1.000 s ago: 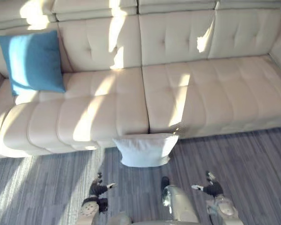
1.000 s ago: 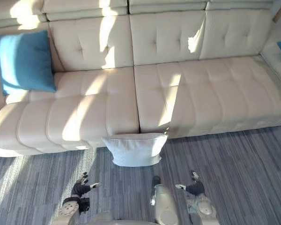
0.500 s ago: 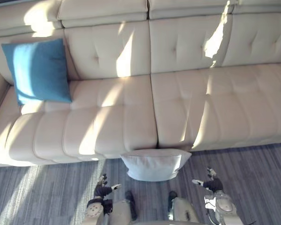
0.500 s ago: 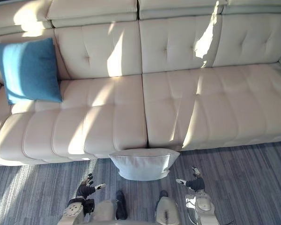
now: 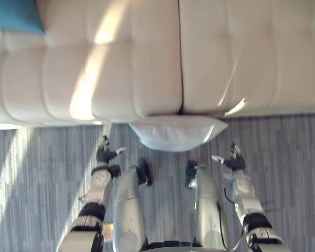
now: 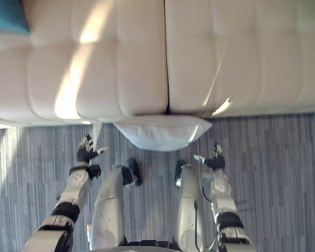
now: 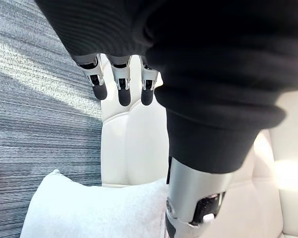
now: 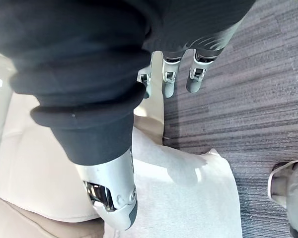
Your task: Pick up cushions and gather them together orderly.
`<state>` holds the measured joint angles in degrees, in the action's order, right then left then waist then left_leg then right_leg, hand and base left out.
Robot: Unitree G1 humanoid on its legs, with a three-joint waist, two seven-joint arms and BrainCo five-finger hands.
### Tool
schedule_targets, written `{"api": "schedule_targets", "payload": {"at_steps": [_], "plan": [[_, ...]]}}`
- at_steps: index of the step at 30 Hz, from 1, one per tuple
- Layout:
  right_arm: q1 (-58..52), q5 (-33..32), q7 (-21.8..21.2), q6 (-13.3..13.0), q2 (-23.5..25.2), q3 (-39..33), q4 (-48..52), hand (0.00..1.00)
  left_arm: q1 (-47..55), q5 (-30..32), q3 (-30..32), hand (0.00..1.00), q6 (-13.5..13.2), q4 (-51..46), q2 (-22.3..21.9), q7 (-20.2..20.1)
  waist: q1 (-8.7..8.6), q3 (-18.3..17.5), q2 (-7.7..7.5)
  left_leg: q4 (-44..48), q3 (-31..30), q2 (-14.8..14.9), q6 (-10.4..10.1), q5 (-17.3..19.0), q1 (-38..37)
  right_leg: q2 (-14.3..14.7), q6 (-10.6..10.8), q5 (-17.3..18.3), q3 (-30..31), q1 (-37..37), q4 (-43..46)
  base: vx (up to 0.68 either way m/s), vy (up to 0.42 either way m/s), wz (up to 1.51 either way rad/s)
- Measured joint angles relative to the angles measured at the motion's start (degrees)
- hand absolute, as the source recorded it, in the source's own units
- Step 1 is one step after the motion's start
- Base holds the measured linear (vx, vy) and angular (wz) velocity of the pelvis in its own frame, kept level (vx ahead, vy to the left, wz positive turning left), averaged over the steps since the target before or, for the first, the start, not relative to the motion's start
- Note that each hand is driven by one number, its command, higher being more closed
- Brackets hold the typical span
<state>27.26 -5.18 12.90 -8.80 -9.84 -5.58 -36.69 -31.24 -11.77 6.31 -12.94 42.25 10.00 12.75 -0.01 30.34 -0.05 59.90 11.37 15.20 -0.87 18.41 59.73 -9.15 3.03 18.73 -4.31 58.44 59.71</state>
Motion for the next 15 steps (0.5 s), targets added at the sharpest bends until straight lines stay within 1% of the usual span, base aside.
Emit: {"api": "schedule_targets", "payload": {"at_steps": [2,5,6,8,9,11,13,15], "plan": [[6.8,-1.0,1.5,0.0,0.0,0.9,0.0,0.0,-4.5,0.1,-0.1,0.0,0.0,-1.2,-2.0,0.3,0.68,0.6,-0.04,2.5,-0.1,0.7,0.1,0.0,5.7,0.0,-0.2,-0.1,0.4,6.0,2.9,-0.14,-0.069,-0.06],[12.7,-1.6,3.1,-0.2,0.3,1.9,0.3,0.0,-8.4,0.3,-2.0,0.0,-0.1,-2.1,-3.6,1.6,0.72,0.8,-0.02,4.2,-0.2,1.0,0.3,-0.3,10.1,0.0,-0.4,-0.2,0.8,10.6,4.9,-0.1,-0.053,-0.02],[14.5,-1.6,3.7,-0.1,0.5,2.2,0.7,1.0,-10.2,0.4,-2.5,1.0,-0.1,-2.2,-4.3,2.3,0.6,0.8,-0.02,4.7,-0.2,1.2,0.4,-0.3,11.4,0.1,-0.4,-0.3,0.9,12.0,5.4,-0.06,-0.035,-0.05],[16.0,-1.6,4.7,0.0,1.3,2.3,2.2,1.0,-12.9,0.7,-4.4,1.0,0.0,-2.3,-5.2,3.0,0.54,0.8,0.0,5.2,-0.2,1.7,0.5,-0.4,12.7,0.3,-0.6,-0.6,0.9,13.3,5.5,-0.06,-0.043,-0.09],[17.0,-1.6,5.7,0.0,1.8,2.3,2.2,1.0,-14.1,1.6,-4.7,1.0,0.1,-2.4,-5.6,4.3,0.37,0.8,0.0,5.2,-0.2,1.7,0.5,-0.4,13.1,0.4,-0.6,-0.6,0.9,13.7,5.6,-0.06,-0.049,-0.06],[17.8,-1.6,6.4,0.1,2.3,2.3,2.2,1.0,-14.8,2.2,-4.7,1.0,0.3,-2.4,-5.7,5.5,0.07,0.8,0.0,5.2,-0.2,1.8,0.5,-0.4,13.4,0.4,-0.6,-0.6,0.9,14.1,5.6,-0.04,-0.043,-0.01],[18.1,-1.7,7.1,0.2,1.5,2.3,2.8,1.0,-14.9,3.6,-5.3,1.0,0.6,-2.5,-4.1,7.0,-0.16,0.8,0.0,5.2,-0.2,1.8,0.5,-0.5,13.7,0.5,-0.6,-0.6,0.9,14.5,5.6,-0.03,-0.05,-0.01],[18.1,-2.1,7.2,0.2,1.0,2.3,4.4,1.0,-14.8,4.1,-6.2,1.0,1.3,-3.9,-3.2,8.0,-0.44,0.8,0.0,5.2,-0.2,1.8,0.5,-0.5,13.9,0.5,-0.6,-0.6,0.9,14.7,5.6,-0.04,-0.049,-0.01]]}}
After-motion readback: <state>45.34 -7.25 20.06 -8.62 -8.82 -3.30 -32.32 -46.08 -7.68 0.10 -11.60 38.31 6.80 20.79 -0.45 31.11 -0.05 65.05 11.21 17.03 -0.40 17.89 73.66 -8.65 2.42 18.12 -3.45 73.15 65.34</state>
